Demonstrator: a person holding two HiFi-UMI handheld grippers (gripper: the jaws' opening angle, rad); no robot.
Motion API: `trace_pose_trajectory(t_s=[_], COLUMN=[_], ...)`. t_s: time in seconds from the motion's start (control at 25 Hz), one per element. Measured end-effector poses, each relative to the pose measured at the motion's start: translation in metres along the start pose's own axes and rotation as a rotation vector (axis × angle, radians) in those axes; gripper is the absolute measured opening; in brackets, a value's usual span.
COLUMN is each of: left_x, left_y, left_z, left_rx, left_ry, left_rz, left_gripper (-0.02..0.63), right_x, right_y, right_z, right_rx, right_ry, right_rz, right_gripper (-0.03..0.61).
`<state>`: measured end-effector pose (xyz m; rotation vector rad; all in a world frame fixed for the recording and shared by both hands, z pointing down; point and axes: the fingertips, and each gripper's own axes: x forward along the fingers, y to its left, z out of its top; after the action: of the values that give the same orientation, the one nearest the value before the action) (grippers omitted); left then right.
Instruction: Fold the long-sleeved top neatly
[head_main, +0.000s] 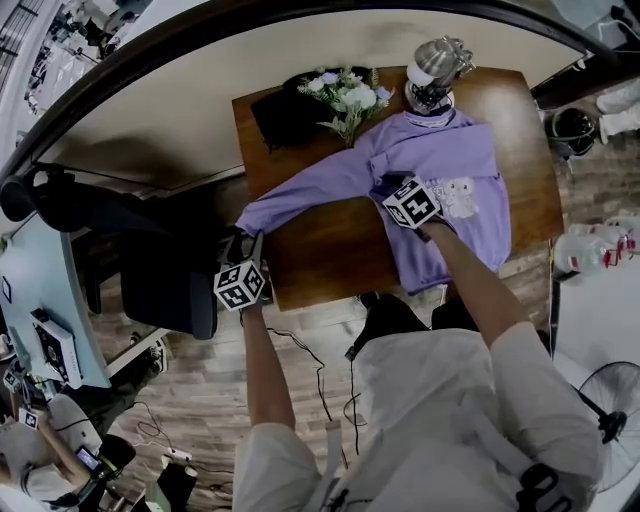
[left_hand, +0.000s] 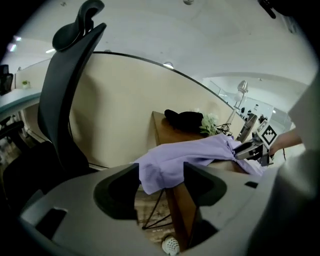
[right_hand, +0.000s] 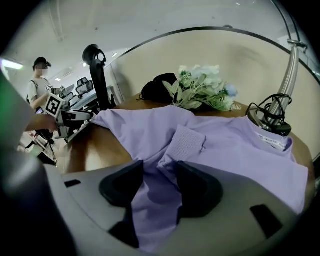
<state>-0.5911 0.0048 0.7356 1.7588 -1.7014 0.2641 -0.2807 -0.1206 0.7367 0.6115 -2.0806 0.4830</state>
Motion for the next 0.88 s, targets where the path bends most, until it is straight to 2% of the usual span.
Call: trace_pose_trajectory(t_s=[0.2, 0.32, 0.4, 0.44, 0.48, 0.56, 0.72, 0.88], left_x=[0.018, 0.025, 0.026, 0.025, 0.024, 0.021, 0.005, -0.009], left_y=[0.01, 0.009, 0.005, 0.002, 0.001, -0.001, -0.016, -0.041], left_z=[-0.016, -0.017, -0.015, -0.012, -0.009, 0.003, 0.036, 0.076], left_rx=[-0.134, -0.245, -0.268, -0.26, -0.24, -0.169, -0.013, 0.154], left_ry=[0.054, 0.054, 0.047, 0.038, 0.029, 0.011, -0.051, -0.108], left_rz=[-0.08, -0.155, -0.201, -0.216, -0.216, -0.176, -0.089, -0.046], left_gripper=[0.305, 0.304, 0.275, 0.211, 0.146, 0.074, 0.066, 0.065], right_x=[0.001, 0.0, 0.0, 0.001, 0.001, -0.002, -0.021, -0.042], right_y=[-0.001, -0.001, 0.004, 0.009, 0.014, 0.018, 0.025, 0.029], right_z=[0.0, 0.0, -0.001, -0.001, 0.0, 0.002, 0.005, 0.007], right_rx=[0.017, 0.038, 0.051, 0.048, 0.035, -0.006, -0.025, -0.082], right_ry=[-0.015, -0.019, -0.016, -0.011, -0.007, -0.004, -0.036, -0.092], right_rz=[0.003, 0.02, 0.059, 0.084, 0.103, 0.107, 0.099, 0.071], right_gripper=[0.216, 0.225, 0.267, 0.347, 0.371, 0.382, 0.382, 0.382])
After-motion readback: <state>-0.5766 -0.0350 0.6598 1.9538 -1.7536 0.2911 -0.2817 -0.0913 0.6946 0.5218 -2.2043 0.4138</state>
